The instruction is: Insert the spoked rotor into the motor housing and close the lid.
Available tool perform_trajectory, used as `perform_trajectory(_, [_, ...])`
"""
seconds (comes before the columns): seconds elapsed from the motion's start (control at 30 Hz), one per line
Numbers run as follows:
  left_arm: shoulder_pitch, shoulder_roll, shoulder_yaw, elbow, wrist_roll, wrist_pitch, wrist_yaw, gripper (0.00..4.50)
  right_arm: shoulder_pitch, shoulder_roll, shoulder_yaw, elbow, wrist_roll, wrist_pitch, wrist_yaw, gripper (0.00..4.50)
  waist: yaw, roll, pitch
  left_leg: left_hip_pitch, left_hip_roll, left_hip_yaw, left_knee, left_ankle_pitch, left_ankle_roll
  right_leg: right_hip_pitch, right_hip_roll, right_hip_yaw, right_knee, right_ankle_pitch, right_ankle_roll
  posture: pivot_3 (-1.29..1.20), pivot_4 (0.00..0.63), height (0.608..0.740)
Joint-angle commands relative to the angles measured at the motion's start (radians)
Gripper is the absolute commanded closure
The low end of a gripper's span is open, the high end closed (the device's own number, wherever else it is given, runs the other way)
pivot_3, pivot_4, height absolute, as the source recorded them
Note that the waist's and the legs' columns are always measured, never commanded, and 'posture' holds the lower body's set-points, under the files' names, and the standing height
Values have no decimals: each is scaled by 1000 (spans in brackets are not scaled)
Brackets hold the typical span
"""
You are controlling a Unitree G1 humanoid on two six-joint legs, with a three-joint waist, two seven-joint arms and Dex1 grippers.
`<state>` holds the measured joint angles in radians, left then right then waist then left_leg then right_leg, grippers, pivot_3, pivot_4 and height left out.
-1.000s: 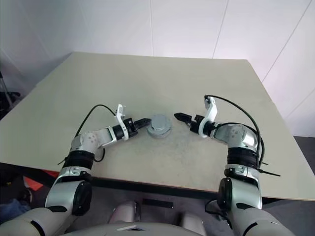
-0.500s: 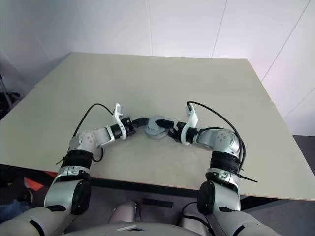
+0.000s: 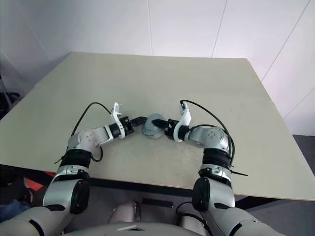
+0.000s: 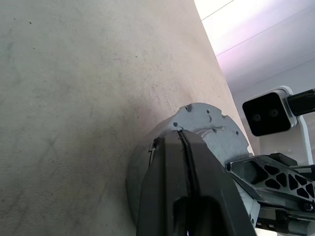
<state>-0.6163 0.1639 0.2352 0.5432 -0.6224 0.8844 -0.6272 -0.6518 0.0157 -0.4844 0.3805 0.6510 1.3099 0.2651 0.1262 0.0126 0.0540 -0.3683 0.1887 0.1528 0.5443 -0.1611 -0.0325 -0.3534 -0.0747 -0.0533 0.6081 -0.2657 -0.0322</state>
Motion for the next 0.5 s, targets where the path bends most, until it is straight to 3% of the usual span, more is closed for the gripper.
perform_trajectory(0.03, [-7,-4,-5,20,13,-3,8,4500,-17,-6,18,9,3,-32,-8,2327,0,0,0,0,0,0,0,0,0,0,0,0,0,0,0,0,0,740])
perform_trajectory(0.23, [-8,-2,37,15,-9,-25,13,4500,-39,-11,-13,29,27,-41,-24,2327,0,0,0,0,0,0,0,0,-1,0,0,0,0,0,0,0,0,740])
perform_trajectory(0.5, [-10,14,209,-18,-140,-6,19,4500,-202,-17,-169,178,110,-166,-96,2327,1,0,0,-8,0,0,1,1,-1,-7,0,0,2,1,0,0,0,740])
